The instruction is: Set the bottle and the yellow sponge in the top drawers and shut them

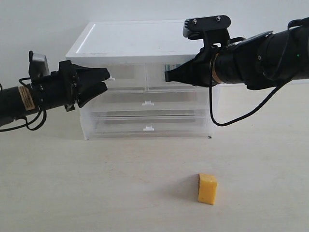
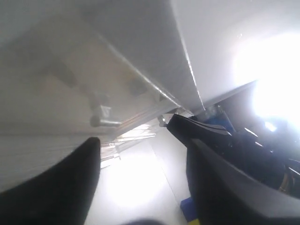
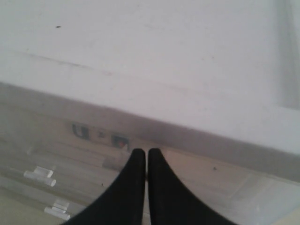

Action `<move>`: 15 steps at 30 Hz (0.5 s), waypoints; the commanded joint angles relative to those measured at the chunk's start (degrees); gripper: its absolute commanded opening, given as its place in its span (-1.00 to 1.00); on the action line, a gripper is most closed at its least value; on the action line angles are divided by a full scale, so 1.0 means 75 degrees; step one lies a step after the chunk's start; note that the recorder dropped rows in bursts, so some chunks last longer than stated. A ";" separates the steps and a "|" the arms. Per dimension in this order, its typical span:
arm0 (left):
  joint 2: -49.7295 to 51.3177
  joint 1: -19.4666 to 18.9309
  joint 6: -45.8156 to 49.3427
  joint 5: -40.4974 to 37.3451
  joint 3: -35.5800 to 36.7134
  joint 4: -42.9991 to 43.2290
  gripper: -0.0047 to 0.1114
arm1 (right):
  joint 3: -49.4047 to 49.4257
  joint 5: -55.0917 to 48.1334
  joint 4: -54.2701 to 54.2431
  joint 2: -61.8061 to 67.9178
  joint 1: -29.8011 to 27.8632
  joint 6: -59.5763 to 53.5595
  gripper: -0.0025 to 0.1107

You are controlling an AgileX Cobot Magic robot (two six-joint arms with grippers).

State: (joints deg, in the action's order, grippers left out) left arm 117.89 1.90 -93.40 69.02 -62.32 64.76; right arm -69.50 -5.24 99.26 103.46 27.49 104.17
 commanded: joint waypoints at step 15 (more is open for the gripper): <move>0.0822 -0.0007 -0.1448 0.0125 -0.1330 0.0750 0.01 | -0.0044 0.0369 0.0061 0.0157 0.0022 0.0039 -0.96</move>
State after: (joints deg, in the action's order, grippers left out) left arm 123.76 1.90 -103.37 74.28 -72.30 69.47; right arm -69.50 -5.24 99.26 103.46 27.49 104.17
